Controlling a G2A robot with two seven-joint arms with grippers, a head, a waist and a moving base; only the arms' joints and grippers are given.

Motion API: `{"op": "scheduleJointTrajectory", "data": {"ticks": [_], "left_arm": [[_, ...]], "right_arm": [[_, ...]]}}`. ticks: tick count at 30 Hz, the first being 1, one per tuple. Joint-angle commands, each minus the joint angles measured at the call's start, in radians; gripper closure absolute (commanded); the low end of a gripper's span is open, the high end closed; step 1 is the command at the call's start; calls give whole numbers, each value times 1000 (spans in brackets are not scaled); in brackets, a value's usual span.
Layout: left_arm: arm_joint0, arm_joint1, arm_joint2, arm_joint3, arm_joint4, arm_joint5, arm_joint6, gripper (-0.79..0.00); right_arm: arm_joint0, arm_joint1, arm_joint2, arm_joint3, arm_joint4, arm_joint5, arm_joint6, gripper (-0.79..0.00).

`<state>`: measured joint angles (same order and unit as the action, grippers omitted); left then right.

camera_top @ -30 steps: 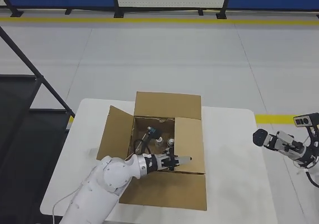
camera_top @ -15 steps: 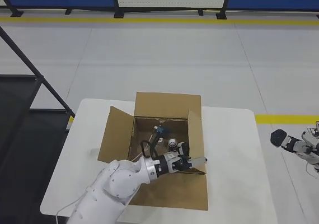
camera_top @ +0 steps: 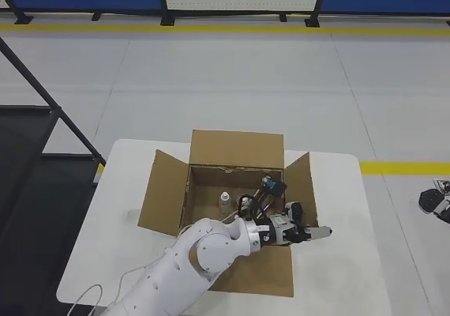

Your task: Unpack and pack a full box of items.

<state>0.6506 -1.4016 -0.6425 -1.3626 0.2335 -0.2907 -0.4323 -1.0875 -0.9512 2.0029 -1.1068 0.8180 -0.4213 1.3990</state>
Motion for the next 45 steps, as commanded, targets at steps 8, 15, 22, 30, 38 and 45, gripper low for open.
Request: {"op": "scheduleJointTrajectory", "data": {"ticks": [8, 15, 22, 30, 38, 45], "left_arm": [[-100, -91, 104, 203, -32, 20, 16, -785], [-136, -149, 146, 306, -41, 38, 23, -785], [-151, -192, 164, 371, -35, 67, 26, -785], [-151, -218, 148, 383, -19, 40, 40, -785], [-78, -155, 2, 156, 114, 38, 87, -785], [232, -27, -338, -332, 332, 102, 36, -785]], "right_arm": [[7, 17, 24, 51, 4, 12, 12, -785], [27, 26, 17, 81, 8, 26, 26, -785], [37, 34, 10, 99, 13, 37, 37, -785], [23, 39, 16, 97, 30, 35, 35, -785], [59, 41, -13, 58, 31, 28, 28, -785], [94, 40, -76, -92, -45, -44, -44, -785]]}}
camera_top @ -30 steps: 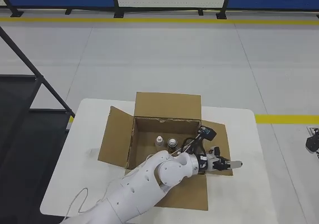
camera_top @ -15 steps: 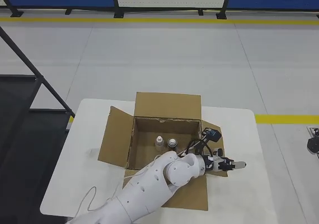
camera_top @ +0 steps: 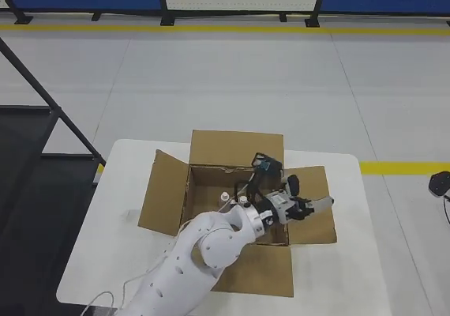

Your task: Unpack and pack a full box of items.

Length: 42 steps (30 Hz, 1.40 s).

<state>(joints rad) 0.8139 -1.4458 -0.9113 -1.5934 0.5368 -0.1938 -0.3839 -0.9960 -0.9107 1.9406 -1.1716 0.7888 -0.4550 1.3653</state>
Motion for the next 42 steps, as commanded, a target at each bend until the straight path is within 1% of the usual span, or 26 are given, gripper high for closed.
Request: {"op": "scheduleJointTrajectory", "data": {"ticks": [1, 4, 6, 8, 11, 12, 19, 21, 24, 28, 31, 35, 39, 41, 42], "left_arm": [[126, 32, -128, -175, 48, 8, -25, -785], [287, 66, -300, -359, 64, -3, -44, -785], [382, 81, -410, -444, 62, -17, -44, -785], [469, 93, -512, -501, 39, -33, -39, -785], [591, 107, -659, -558, 1, -65, -36, -785], [604, 108, -673, -562, 0, -71, -37, -785], [604, 108, -673, -562, 0, -71, -37, -785], [606, 108, -670, -559, -6, -66, -31, -785], [594, 109, -680, -546, -45, -43, -13, -785], [586, 113, -752, -529, -136, -3, 7, -785], [596, 117, -831, -507, -212, 17, 19, -785], [623, 122, -917, -472, -281, 24, 29, -785], [664, 125, -974, -457, -322, 15, 50, -785], [681, 125, -988, -450, -345, 28, 62, -785], [688, 126, -990, -449, -359, 36, 56, -785]], "right_arm": [[6, -1, -35, -58, -36, -19, -19, -785], [27, -5, -117, -131, -103, -43, -44, -785], [53, -10, -186, -157, -165, -64, -64, -785], [87, -17, -255, -157, -197, -61, -88, -785], [87, -17, -255, -157, -197, -61, -88, -785], [87, -17, -255, -157, -197, -61, -88, -785], [85, -17, -257, -161, -202, -59, -92, -785], [75, -20, -297, -242, -251, -72, -115, -785], [112, -21, -373, -351, -411, -59, -114, -785], [198, -30, -528, -483, -663, 3, -122, -785], [285, -45, -679, -522, -846, 63, -109, -785], [420, -81, -900, -488, -1021, 139, -72, -785], [548, -133, -1100, -407, -1174, 237, -91, -785], [602, -164, -1183, -355, -1190, 265, -105, -785], [621, -175, -1208, -333, -1190, 273, -100, -785]]}}
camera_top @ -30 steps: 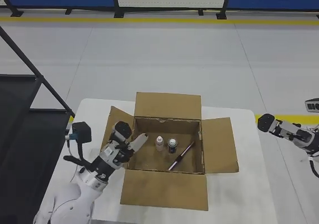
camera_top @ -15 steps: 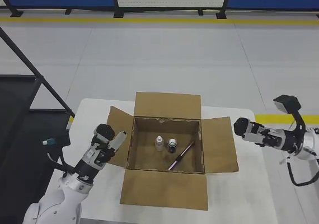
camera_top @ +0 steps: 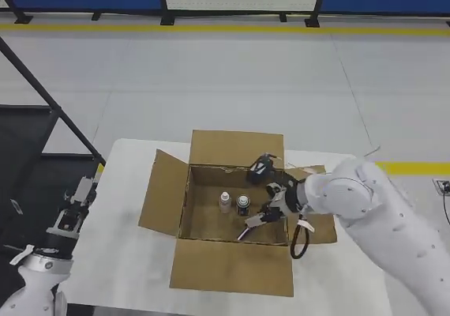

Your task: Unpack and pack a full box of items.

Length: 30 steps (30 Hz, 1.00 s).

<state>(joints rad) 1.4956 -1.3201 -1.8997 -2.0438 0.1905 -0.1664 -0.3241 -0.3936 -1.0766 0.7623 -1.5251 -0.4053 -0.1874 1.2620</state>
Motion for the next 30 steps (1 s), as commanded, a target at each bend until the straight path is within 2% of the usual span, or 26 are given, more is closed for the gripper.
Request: {"op": "scheduleJointTrajectory", "data": {"ticks": [1, 10, 15, 21, 28, 30], "left_arm": [[10, 1, -1, 1, -21, 14, -12, -785], [10, 1, -1, 1, -21, 14, -12, -785], [8, 3, 30, 13, -34, 53, -33, -785], [12, 10, 37, 14, -32, 80, -89, -785], [46, 14, 62, -1, -24, 58, -101, -785], [52, 15, 67, -6, -17, 53, -97, -785]], "right_arm": [[18, -9, -29, 21, 4, 6, 4, -785], [15, -8, -29, 20, 1, 5, -4, -785], [22, -26, -95, 36, -130, -11, -61, -785], [125, -118, -261, 187, -247, 31, -111, -785], [209, -244, -376, 462, -231, 14, -200, -785], [224, -277, -392, 538, -201, -18, -213, -785]]}}
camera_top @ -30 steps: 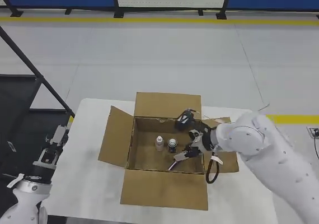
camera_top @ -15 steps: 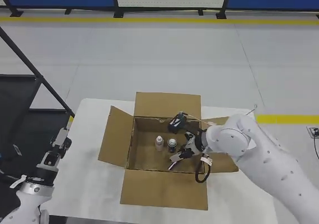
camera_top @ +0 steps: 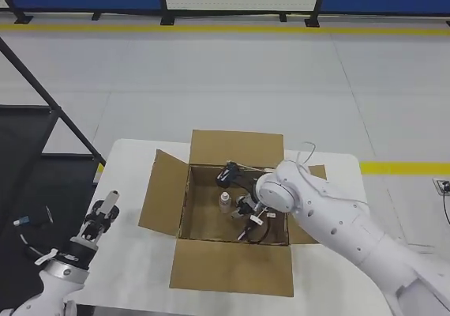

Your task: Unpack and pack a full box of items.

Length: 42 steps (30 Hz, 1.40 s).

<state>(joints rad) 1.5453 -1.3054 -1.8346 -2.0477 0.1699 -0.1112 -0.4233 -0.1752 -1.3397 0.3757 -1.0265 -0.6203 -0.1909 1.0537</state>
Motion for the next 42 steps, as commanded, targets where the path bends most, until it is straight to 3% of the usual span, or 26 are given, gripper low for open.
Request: {"op": "scheduleJointTrajectory", "data": {"ticks": [1, 3, 6, 12, 15, 21, 27, 35, 42], "left_arm": [[5, 1, 4, -3, 7, -4, 5, -785], [8, 2, 6, -5, 10, -5, 9, -785], [10, 4, 6, -8, 13, -6, 9, -785], [11, 10, 8, -13, 19, -14, -7, -785], [10, 13, 9, -12, 20, -16, -9, -785], [12, 17, 12, -13, 26, -22, 0, -785], [16, 21, 11, -22, 19, -31, 1, -785], [7, 27, 29, -19, 27, -37, -10, -785], [1, 31, 37, -14, 31, -38, -9, -785]], "right_arm": [[12, -29, -12, 75, 27, -35, -13, -779], [25, -57, -25, 142, 49, -81, -11, -690], [37, -94, -39, 221, 60, -107, -32, -397], [45, -153, -56, 333, 65, -143, -61, -289], [49, -175, -61, 369, 60, -149, -69, -15], [53, -191, -58, 373, 9, -113, -96, 0], [31, -165, -32, 276, -32, -68, -58, 0], [-61, -54, 82, -30, -124, 65, 62, 0], [-219, 67, 274, -402, -280, 192, 164, 0]]}}
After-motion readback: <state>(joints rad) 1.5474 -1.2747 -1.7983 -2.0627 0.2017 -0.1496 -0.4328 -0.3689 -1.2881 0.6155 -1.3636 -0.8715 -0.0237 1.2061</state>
